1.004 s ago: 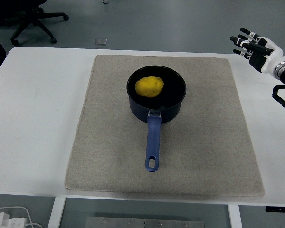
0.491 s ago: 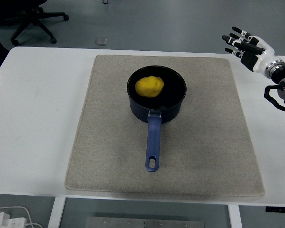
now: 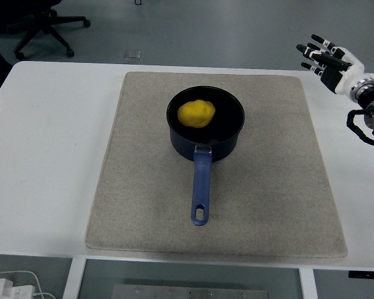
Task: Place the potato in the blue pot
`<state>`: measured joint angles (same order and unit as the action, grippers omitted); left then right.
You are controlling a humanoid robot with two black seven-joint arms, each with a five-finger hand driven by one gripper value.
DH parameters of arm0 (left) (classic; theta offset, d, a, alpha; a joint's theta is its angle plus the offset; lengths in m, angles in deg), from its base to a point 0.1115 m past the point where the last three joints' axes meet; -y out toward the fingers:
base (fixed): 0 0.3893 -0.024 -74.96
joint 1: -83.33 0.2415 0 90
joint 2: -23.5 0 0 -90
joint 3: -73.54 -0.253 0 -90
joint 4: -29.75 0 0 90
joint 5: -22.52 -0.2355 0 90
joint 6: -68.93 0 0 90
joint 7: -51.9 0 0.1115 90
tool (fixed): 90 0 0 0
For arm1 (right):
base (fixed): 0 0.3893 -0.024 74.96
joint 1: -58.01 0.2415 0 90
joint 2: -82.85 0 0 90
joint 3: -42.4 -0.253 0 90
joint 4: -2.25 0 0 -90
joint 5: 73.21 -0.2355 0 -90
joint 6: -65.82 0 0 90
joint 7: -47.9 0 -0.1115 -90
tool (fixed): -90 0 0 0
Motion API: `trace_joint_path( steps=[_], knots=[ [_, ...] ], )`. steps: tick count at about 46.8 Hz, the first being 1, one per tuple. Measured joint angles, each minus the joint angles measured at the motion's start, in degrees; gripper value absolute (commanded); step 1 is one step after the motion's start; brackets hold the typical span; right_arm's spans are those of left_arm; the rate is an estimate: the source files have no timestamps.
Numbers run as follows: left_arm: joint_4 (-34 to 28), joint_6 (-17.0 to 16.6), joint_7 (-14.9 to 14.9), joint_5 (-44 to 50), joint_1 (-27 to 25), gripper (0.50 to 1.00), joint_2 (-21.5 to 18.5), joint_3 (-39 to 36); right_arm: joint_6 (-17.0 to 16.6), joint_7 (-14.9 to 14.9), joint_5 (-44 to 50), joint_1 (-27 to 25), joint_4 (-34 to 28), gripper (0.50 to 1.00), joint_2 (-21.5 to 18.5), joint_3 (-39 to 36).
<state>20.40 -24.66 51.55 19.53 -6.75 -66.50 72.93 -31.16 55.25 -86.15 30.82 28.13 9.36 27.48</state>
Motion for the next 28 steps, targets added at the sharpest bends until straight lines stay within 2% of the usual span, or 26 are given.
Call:
trace_joint_path(
  steps=[16, 28],
  knots=[
    [0.2, 0.0, 0.0, 0.0, 0.0, 0.996, 0.0, 0.1, 6.2, -0.2, 0.0, -0.4, 0.1, 0.932, -4.3, -2.1],
    [0.3, 0.0, 0.0, 0.0, 0.0, 0.996, 0.0, 0.1, 10.2, 0.2, 0.0, -0.4, -0.1, 0.930, -4.8, -6.3]
  ],
)
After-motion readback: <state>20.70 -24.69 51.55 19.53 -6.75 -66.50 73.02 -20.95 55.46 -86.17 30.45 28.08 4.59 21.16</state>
